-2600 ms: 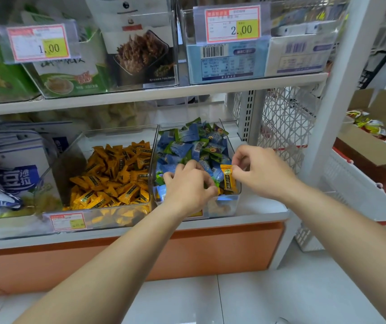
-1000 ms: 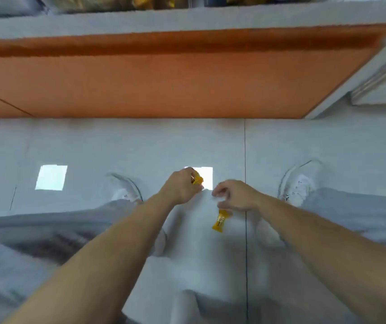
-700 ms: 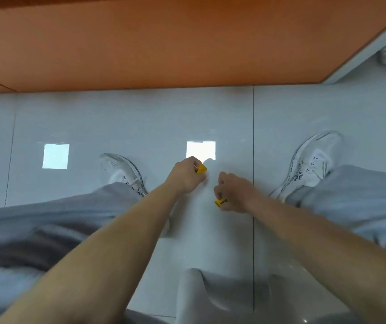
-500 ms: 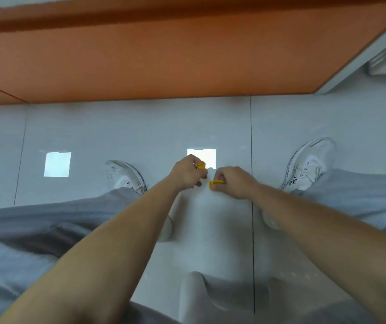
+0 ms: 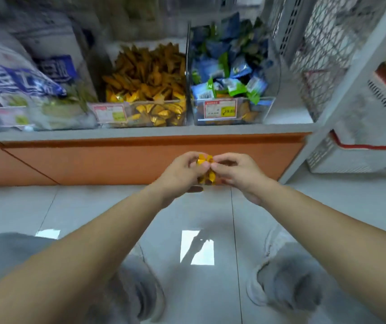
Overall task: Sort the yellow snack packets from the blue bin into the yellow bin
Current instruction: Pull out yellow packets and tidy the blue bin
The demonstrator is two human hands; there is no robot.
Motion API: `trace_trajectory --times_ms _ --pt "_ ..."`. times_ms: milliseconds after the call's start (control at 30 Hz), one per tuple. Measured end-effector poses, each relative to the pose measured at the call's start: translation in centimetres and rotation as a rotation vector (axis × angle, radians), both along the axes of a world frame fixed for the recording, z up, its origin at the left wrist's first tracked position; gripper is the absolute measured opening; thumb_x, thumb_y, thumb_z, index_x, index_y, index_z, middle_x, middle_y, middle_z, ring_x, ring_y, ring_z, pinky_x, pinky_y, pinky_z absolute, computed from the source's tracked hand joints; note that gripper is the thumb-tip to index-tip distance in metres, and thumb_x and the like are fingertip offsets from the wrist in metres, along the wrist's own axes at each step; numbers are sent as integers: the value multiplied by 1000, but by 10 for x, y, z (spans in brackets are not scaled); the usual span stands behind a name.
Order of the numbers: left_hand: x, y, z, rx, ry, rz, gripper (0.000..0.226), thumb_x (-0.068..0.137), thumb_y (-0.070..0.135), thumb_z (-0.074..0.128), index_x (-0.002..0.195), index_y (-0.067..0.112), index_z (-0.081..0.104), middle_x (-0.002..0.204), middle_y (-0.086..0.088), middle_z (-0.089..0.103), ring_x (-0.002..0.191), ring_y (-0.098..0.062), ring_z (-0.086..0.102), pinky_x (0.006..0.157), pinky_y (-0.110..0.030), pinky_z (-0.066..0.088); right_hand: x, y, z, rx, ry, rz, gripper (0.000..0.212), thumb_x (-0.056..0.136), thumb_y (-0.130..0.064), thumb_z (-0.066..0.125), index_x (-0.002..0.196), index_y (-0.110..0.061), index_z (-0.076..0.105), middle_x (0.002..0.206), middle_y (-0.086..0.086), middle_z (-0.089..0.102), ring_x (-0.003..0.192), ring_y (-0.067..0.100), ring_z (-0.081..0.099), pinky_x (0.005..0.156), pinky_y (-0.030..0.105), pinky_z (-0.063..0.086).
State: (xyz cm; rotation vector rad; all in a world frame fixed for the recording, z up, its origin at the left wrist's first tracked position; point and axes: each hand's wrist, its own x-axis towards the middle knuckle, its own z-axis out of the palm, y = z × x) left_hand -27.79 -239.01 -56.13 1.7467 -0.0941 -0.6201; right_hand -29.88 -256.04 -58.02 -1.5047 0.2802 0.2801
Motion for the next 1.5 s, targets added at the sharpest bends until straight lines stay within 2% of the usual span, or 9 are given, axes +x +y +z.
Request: trace_trajectory --times_ms 267,433,533,733,867,933,1067,1267,1500 --pt "30 -19 110 5 -408 14 31 99 16 60 129 15 55 103 -9 67 79 -22 71 61 -37 61 31 -22 127 64 -209 20 5 90 -6 69 87 -10 71 81 11 73 70 19 70 62 27 58" --pt "69 -13 122 207 -575 106 27 100 25 55 126 24 53 105 -3 68 76 -19 68 58 -35 55 76 -69 148 -671 -540 89 8 91 -23 68 94 -26 75 79 -15 72 71 -3 62 67 17 46" --pt "81 -7 107 169 -561 163 23 100 25 57 123 26 54 91 4 67 62 -9 64 55 -27 50 95 -78 133 -788 -628 195 13 90 -20 67 98 -29 68 90 -15 69 82 -3 63 74 17 46" --pt "97 -6 89 253 -602 59 21 99 29 57 118 36 52 94 8 67 65 -5 65 62 -29 55 127 -60 112 -1129 -628 468 34 79 -49 70 108 -32 69 94 -18 69 82 -3 61 74 24 53" --pt "103 -4 83 294 -622 12 23 99 30 57 121 35 52 94 11 63 65 1 64 57 -15 48 132 -71 108 -1398 -592 517 55 73 -64 62 122 -39 62 120 -20 59 108 7 56 83 35 53" --pt "107 -3 79 282 -596 9 23 99 28 57 122 33 53 96 10 64 66 0 65 57 -14 48 132 -80 108 -1419 -519 535 64 71 -70 60 129 -44 57 126 -19 51 116 7 50 85 35 49" --pt "110 -4 77 252 -564 19 23 99 27 58 121 33 53 99 8 67 66 -3 66 57 -17 50 130 -80 108 -1511 -566 464 59 73 -67 64 127 -43 60 106 -11 39 99 11 34 76 33 39" --pt "105 -12 79 213 -565 -5 24 98 29 59 122 33 54 97 5 68 73 -10 69 70 -38 58 124 -53 104 -1303 -627 462 46 82 -48 68 123 -28 65 105 -10 58 97 12 55 83 34 49" --pt "104 -14 79 77 -406 39 28 101 23 56 126 34 50 103 0 67 81 -22 71 60 -30 58 132 -47 96 -1236 -547 480 30 86 -43 69 101 -18 68 96 3 58 90 17 52 81 43 48"
